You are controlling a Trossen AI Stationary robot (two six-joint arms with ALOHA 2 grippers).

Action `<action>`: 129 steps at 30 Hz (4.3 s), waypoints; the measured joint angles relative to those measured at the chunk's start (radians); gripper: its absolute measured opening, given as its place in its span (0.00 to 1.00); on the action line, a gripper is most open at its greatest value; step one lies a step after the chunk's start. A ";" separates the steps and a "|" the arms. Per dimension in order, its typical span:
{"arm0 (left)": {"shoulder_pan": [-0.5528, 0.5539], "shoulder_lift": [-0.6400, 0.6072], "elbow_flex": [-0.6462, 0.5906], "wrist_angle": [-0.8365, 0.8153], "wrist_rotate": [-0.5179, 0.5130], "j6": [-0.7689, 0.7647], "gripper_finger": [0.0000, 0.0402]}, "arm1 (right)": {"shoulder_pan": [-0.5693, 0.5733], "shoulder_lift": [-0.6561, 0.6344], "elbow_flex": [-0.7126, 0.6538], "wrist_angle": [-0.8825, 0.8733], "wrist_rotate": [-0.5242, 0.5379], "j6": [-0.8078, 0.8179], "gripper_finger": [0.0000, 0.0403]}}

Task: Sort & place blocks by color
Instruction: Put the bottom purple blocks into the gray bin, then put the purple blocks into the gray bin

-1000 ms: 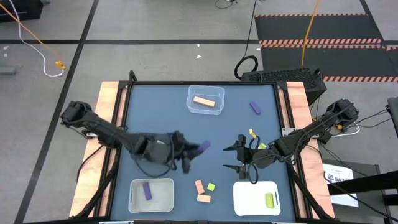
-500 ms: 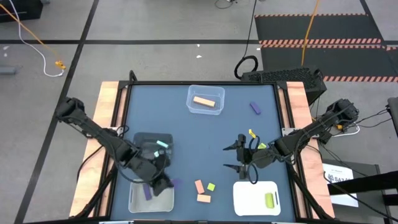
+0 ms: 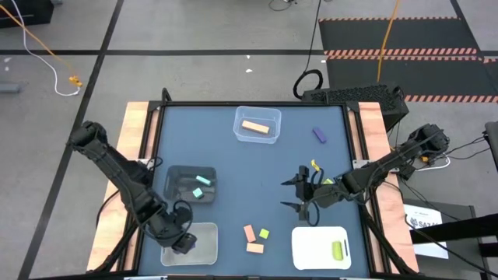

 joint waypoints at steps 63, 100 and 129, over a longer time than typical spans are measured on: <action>0.488 0.000 0.000 0.508 -0.486 0.818 0.67 | -1.151 -0.015 -0.236 -0.306 -0.187 0.051 0.69; 0.500 0.196 0.001 0.793 -0.722 1.426 0.67 | -0.697 -0.372 -0.238 0.201 -0.454 0.110 0.21; 0.527 0.366 0.000 1.379 -0.500 1.850 0.67 | -0.278 0.009 -0.236 0.857 -0.449 -0.141 0.21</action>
